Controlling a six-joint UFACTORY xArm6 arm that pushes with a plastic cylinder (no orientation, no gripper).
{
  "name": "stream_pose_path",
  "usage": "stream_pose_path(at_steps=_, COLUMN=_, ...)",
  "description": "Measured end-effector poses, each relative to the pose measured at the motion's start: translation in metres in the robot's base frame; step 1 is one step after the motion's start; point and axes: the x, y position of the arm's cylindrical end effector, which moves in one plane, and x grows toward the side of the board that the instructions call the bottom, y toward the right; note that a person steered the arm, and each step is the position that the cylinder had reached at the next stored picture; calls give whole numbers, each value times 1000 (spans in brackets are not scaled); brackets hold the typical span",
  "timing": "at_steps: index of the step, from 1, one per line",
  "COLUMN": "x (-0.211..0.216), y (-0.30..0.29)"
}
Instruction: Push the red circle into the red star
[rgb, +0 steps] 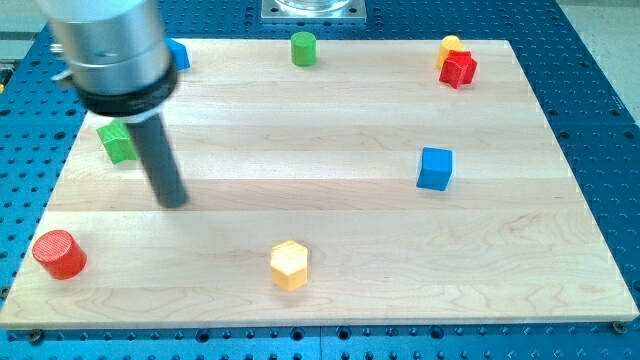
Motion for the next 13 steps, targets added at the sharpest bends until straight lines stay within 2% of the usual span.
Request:
stream_pose_path(at_steps=2, x=39, y=-113)
stream_pose_path(at_steps=3, x=60, y=-120)
stream_pose_path(at_steps=4, x=60, y=-74)
stream_pose_path(at_steps=5, x=76, y=-81)
stream_pose_path(at_steps=6, x=122, y=-96)
stream_pose_path(at_steps=8, x=20, y=30)
stream_pose_path(at_steps=9, x=21, y=37)
stream_pose_path(at_steps=10, x=42, y=-2)
stream_pose_path(at_steps=11, x=68, y=27)
stream_pose_path(at_steps=12, x=50, y=84)
stream_pose_path(at_steps=13, x=-6, y=125)
